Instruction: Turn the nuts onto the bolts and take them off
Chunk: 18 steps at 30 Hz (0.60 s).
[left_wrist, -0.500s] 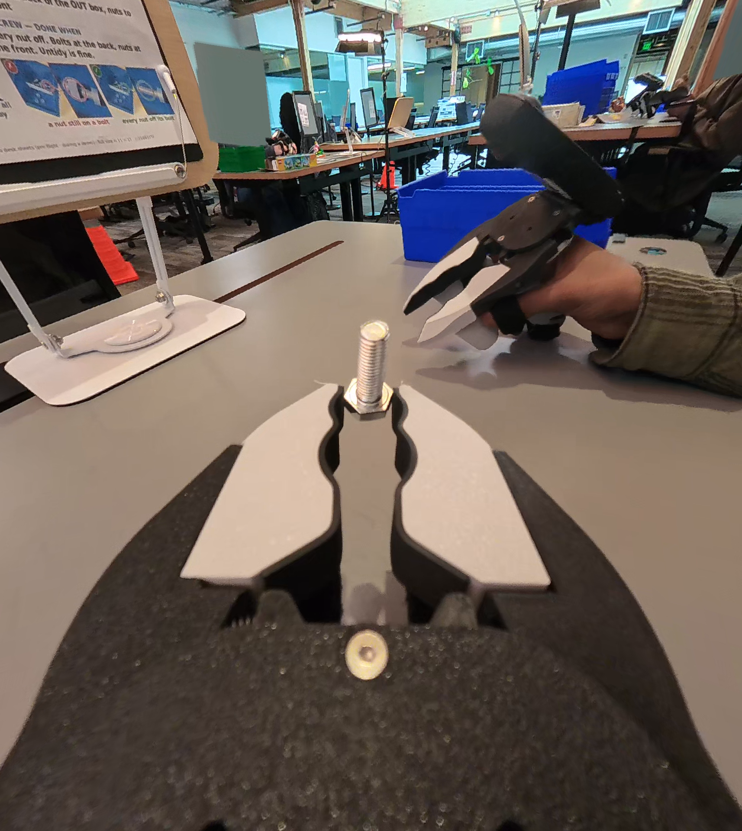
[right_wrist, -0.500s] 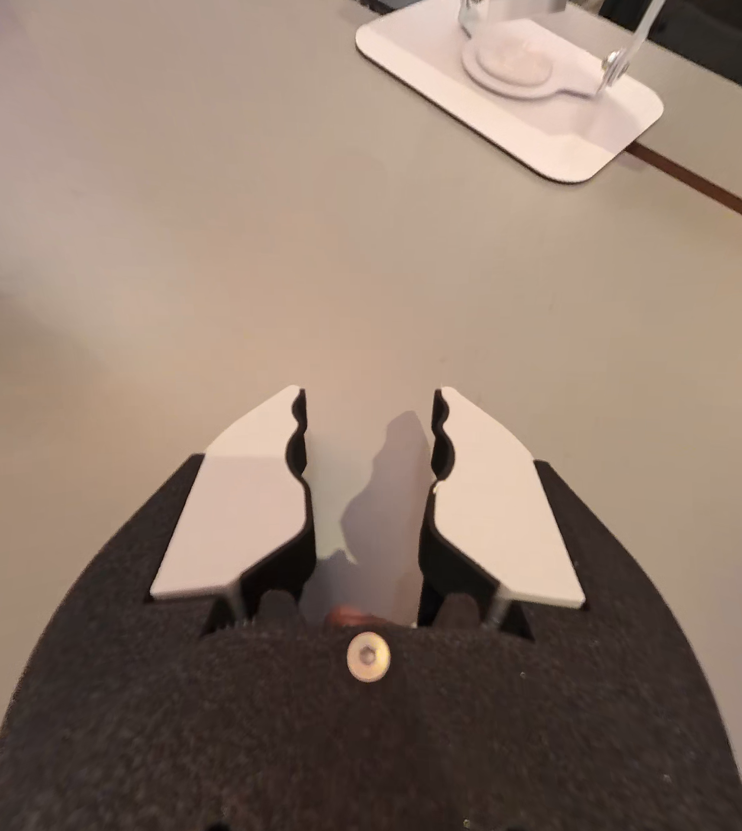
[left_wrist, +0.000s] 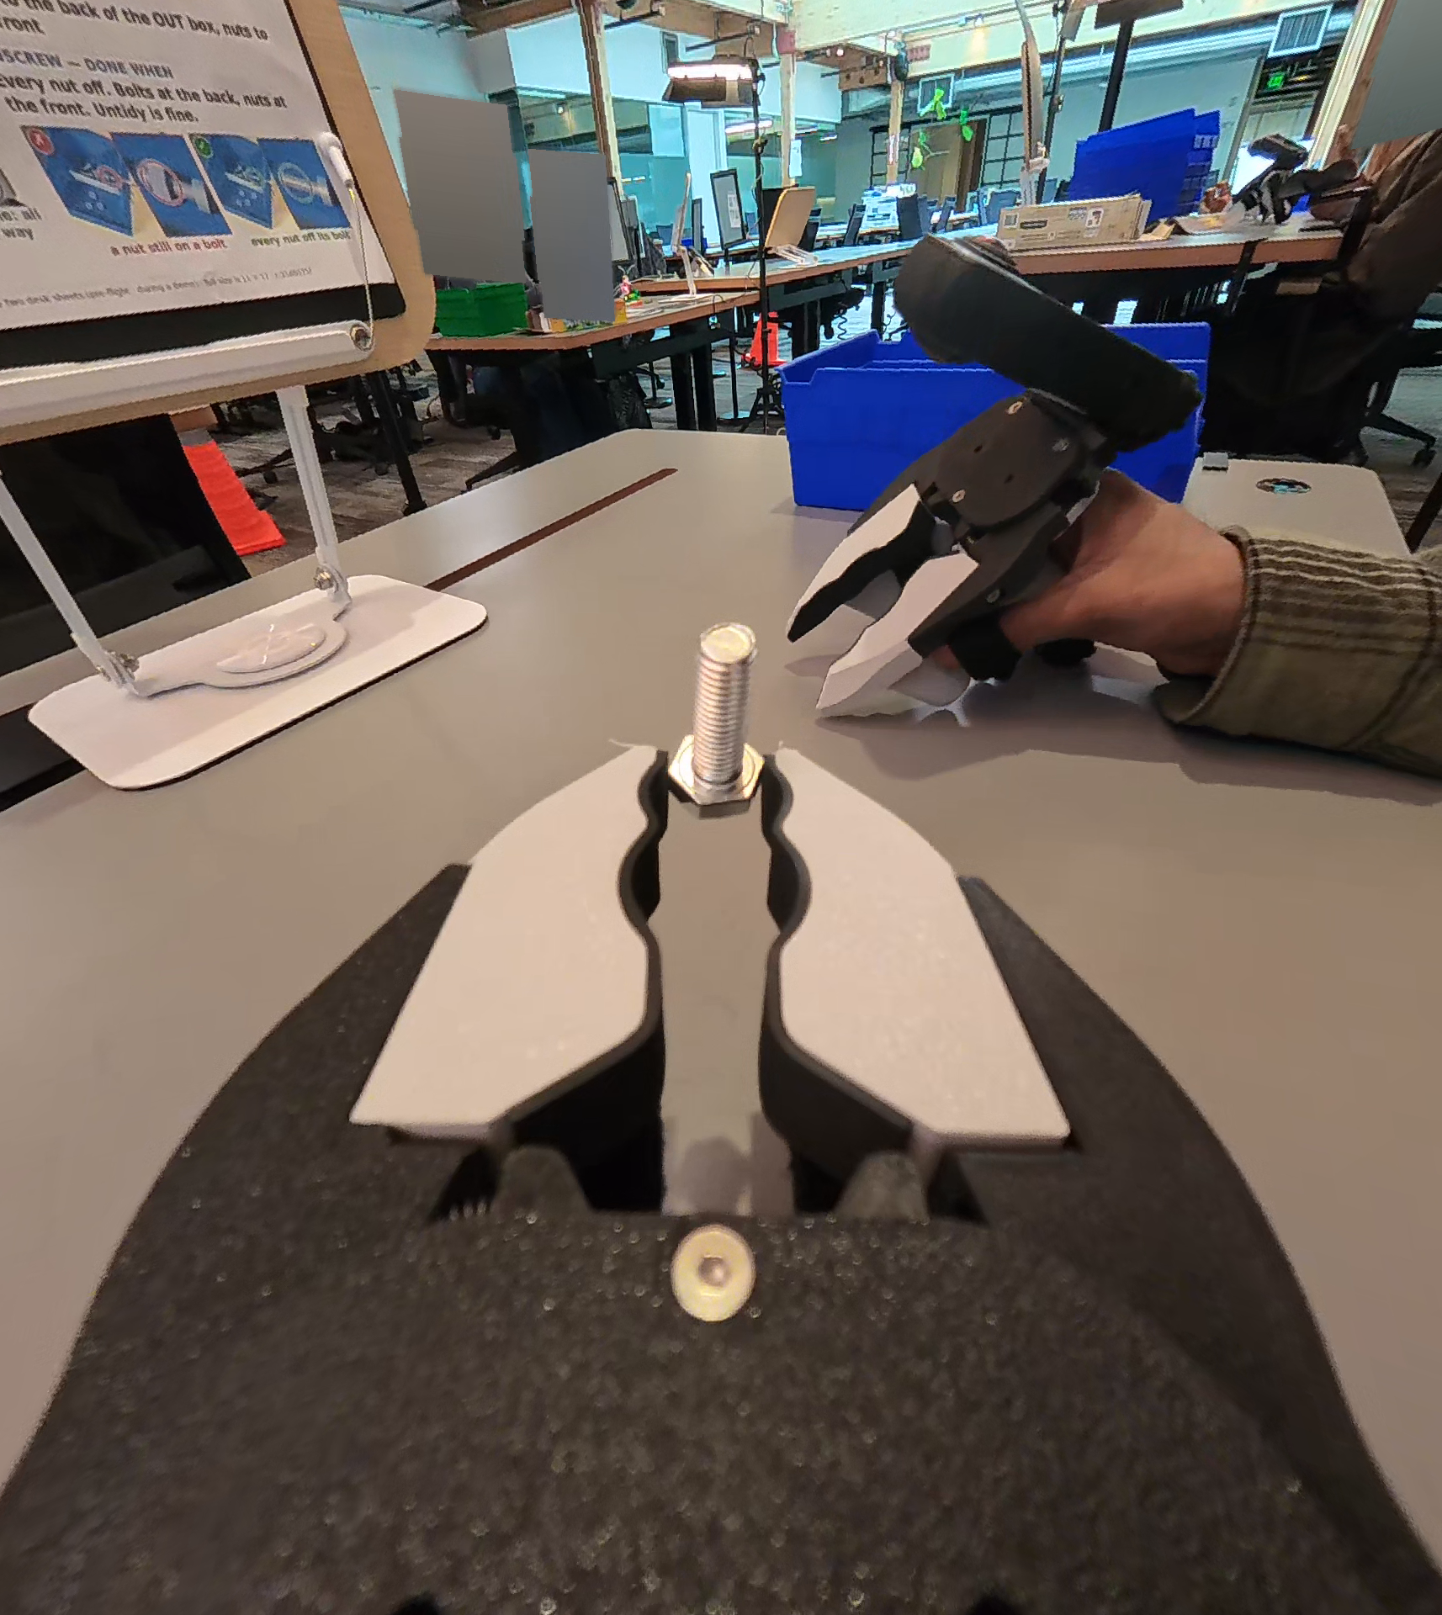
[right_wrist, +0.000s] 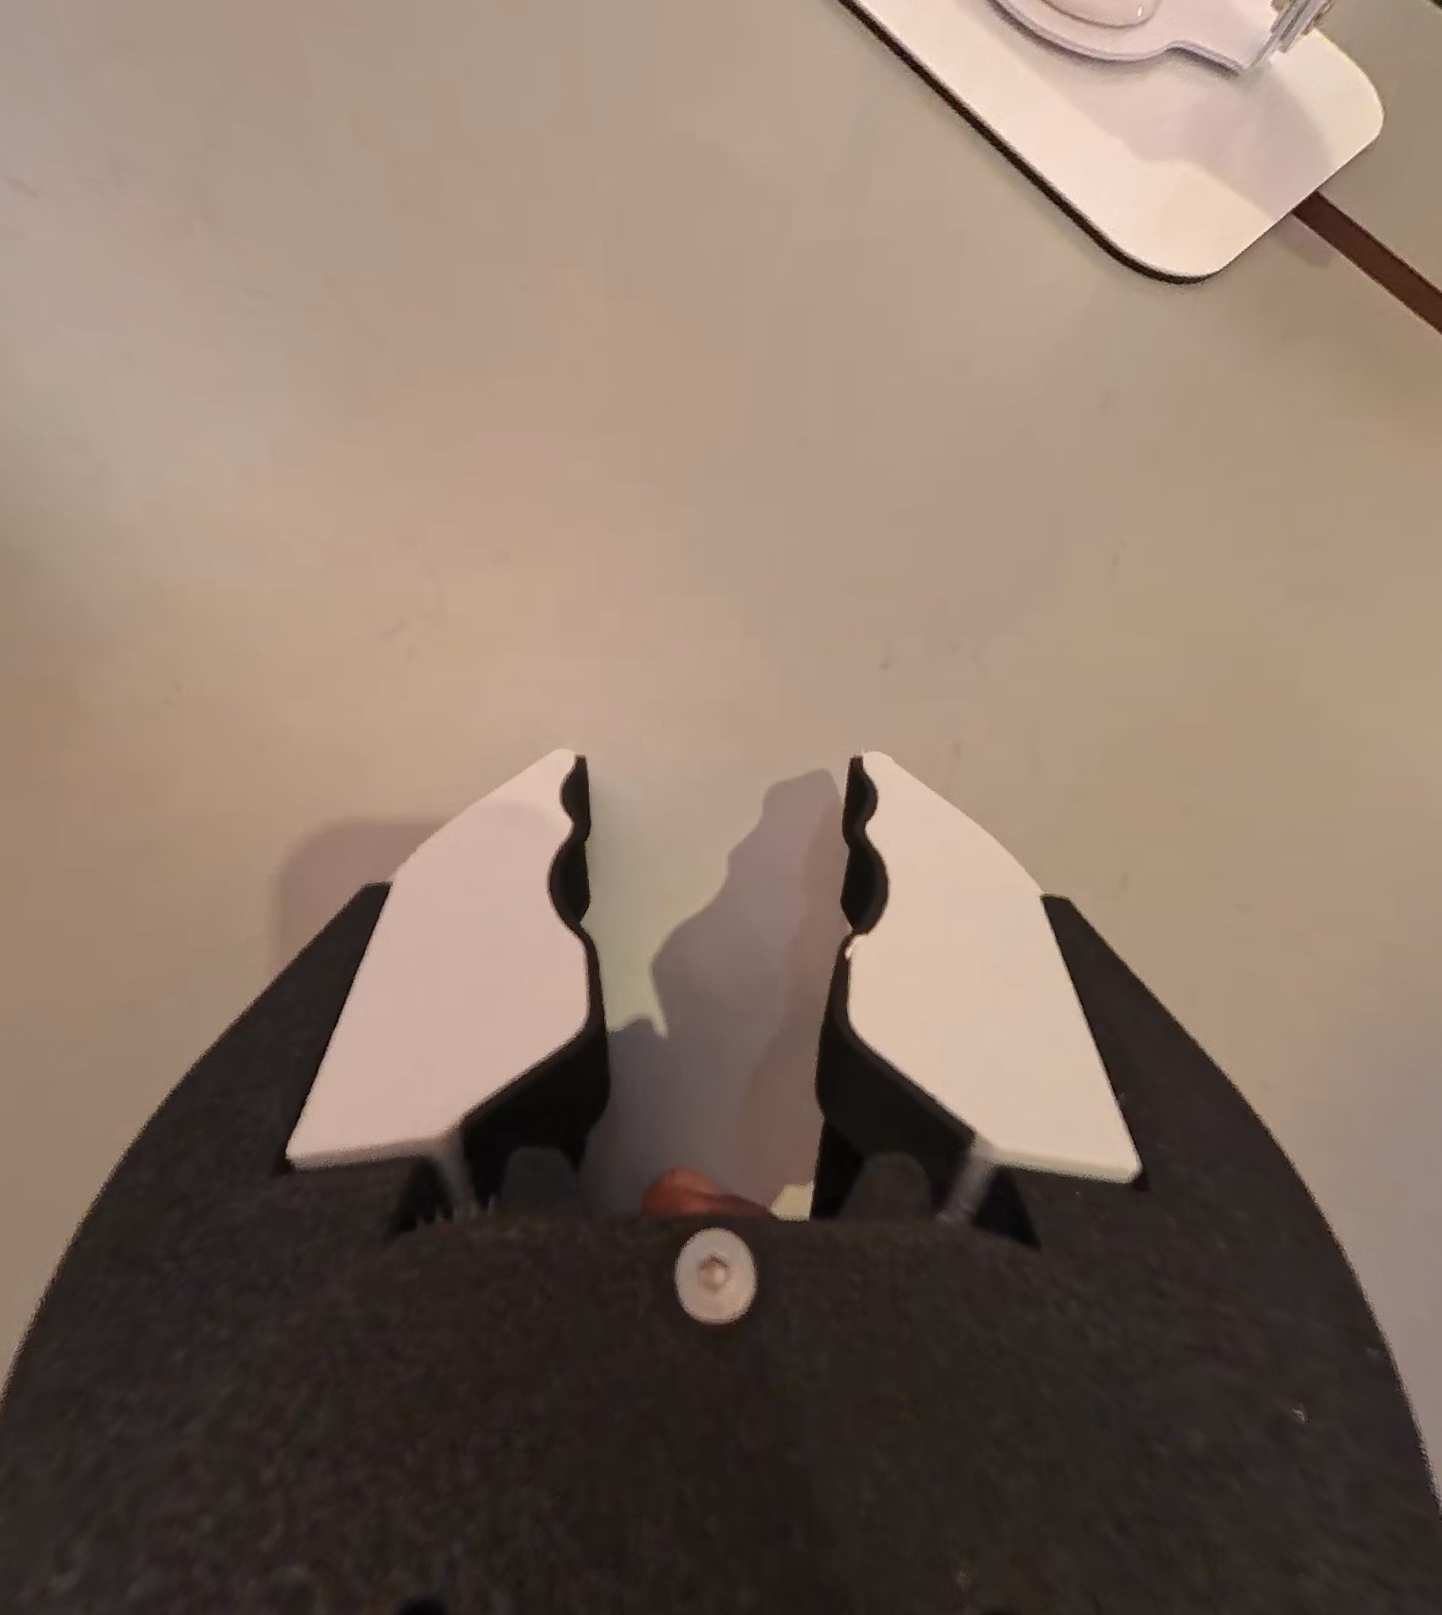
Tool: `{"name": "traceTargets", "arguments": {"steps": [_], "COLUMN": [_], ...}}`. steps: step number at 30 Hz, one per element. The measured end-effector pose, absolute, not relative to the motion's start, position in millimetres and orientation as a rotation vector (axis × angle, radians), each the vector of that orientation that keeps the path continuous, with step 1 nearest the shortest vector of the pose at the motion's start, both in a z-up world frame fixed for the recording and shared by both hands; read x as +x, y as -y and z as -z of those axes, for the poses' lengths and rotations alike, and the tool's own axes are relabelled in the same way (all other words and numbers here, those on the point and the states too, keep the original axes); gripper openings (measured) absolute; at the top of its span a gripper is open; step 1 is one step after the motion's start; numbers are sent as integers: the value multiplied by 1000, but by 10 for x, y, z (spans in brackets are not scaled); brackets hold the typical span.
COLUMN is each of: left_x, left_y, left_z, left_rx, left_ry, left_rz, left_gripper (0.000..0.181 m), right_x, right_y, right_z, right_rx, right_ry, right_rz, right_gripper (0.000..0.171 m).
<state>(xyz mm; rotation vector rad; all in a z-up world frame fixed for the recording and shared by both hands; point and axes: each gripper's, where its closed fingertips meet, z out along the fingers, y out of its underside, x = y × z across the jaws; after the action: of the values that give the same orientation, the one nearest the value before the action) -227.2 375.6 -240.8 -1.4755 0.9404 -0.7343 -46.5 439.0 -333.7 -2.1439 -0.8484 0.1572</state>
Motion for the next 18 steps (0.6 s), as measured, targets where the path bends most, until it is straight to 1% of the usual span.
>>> {"name": "traceTargets", "arguments": {"steps": [18], "left_x": [-2196], "left_y": [-3666], "left_z": [2373], "left_rx": [-1443], "left_ry": [-981], "left_rz": [727], "left_gripper": [20], "right_x": [-455], "right_y": [-4386], "right_z": [3373], "right_rx": [-2174], "right_ry": [845], "right_rz": [-183], "right_gripper": [57]}}
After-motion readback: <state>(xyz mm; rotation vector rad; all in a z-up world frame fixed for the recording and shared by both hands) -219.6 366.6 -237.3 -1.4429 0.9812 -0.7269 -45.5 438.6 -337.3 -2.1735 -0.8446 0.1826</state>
